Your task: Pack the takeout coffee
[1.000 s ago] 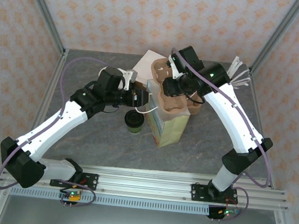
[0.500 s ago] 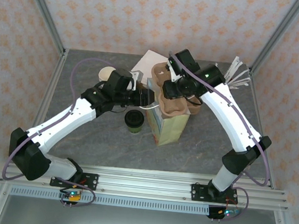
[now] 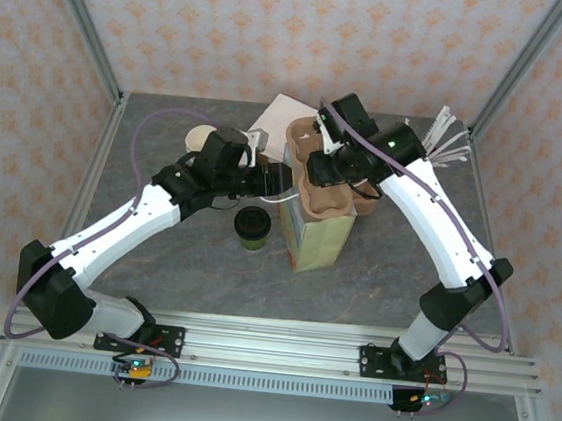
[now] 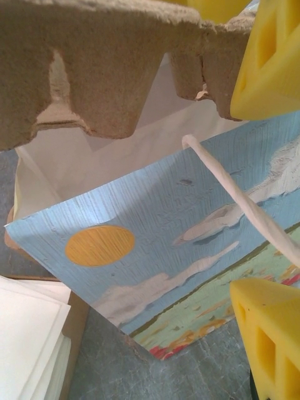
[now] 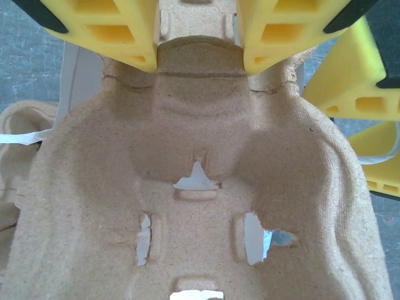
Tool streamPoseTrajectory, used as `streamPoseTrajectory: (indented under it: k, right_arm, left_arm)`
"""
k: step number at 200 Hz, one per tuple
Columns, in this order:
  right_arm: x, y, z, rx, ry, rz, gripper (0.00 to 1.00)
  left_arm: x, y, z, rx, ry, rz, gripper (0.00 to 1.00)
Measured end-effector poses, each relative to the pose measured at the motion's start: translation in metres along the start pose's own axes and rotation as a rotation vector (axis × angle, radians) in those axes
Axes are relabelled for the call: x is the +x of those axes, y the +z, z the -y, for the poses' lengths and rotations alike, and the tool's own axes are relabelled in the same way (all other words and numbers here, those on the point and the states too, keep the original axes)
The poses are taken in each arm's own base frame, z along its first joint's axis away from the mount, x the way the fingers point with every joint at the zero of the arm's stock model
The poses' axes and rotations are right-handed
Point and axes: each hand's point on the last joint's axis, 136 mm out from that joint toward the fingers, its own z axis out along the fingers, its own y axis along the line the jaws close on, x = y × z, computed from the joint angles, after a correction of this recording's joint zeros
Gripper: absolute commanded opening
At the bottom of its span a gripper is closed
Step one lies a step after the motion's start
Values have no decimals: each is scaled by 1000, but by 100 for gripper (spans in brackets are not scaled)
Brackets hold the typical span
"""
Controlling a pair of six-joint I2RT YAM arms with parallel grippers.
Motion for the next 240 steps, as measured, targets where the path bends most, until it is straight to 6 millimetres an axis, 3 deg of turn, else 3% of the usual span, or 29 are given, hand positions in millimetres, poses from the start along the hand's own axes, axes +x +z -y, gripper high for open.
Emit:
streamPoseTrajectory:
  k: [77, 136, 240]
  right_arm:
    - [11, 7, -1, -8, 60, -33, 30]
    - [5, 8, -1, -3, 71, -23, 30]
    - [24, 15, 8, 44, 73, -99, 30]
  left_arm:
    - [-3, 0, -3, -15, 4, 16, 69]
    - [-3, 0, -3, -18, 12, 19, 69]
    - [-10, -10, -14, -91, 65, 63, 69]
